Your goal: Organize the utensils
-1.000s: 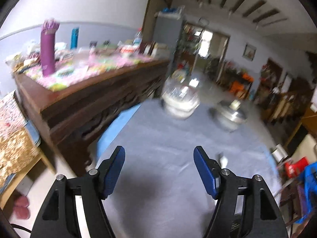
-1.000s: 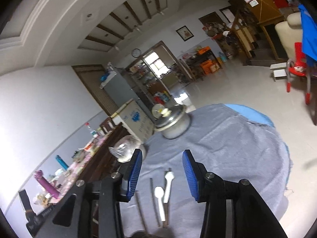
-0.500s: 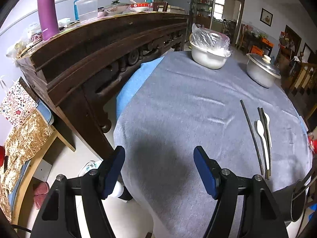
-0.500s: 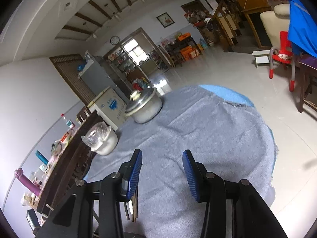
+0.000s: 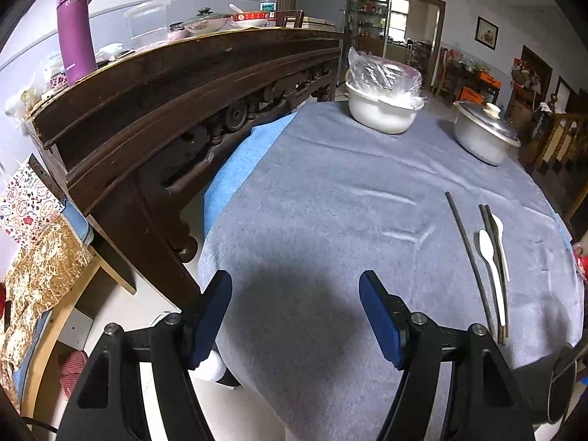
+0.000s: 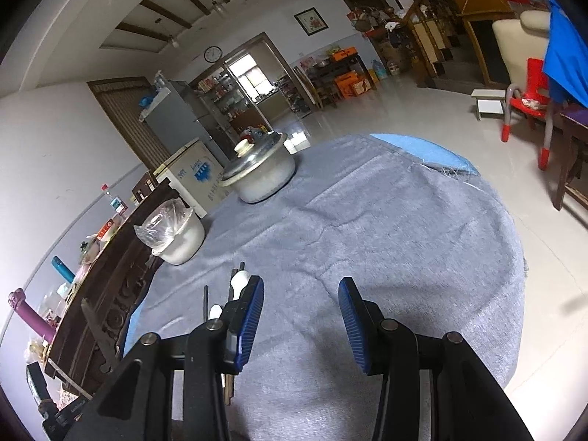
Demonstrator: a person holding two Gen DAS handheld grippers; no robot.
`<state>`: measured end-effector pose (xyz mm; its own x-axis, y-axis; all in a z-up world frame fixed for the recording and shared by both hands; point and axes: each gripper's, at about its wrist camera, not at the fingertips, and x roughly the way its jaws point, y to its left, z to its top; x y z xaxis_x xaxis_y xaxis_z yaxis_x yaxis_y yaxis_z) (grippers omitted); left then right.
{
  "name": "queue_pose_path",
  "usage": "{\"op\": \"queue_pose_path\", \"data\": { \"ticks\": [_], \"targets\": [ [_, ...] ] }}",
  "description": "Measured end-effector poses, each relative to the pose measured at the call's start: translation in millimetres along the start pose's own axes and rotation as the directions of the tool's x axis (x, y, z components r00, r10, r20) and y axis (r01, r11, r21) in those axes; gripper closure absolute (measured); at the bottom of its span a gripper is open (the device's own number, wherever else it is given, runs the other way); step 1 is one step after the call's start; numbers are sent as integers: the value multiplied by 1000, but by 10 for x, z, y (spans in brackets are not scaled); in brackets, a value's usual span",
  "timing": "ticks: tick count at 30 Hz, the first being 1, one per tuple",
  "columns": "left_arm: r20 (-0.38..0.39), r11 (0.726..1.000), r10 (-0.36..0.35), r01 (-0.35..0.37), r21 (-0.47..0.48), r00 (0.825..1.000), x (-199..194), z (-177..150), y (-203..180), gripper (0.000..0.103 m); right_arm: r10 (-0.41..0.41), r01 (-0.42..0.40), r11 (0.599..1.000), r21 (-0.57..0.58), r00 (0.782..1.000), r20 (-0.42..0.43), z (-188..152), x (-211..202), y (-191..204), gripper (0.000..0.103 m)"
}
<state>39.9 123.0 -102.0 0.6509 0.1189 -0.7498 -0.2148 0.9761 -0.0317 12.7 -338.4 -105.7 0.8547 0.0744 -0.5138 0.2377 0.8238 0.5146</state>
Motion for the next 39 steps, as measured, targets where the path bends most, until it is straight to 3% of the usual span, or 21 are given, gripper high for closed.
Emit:
{"op": "queue_pose_path", "data": {
  "ticks": [15,24,31,34,39],
  "targets": [
    [-35,1000,1,-1,6,999,324,169,-49,31,25,-23,999,24,995,-100,-57,310,-71,57],
    [-23,998,-31,32,56,999,474,392,-291,31,113,-117,993,-2,969,-220,89,893,82,57],
    [-65,990,-98,104,94,993,768,605,-641,31,159,-186,981,-51,930,-332,281,1477,364,57],
    [-100,983,-141,151,102,985,908,667,-813,31,191,-224,974,-41,901,-390,327,1766,488,57],
    [-175,959,-240,261,110,955,1065,727,-1123,31,226,-266,964,-13,841,-492,309,2249,674,57]
  ]
}}
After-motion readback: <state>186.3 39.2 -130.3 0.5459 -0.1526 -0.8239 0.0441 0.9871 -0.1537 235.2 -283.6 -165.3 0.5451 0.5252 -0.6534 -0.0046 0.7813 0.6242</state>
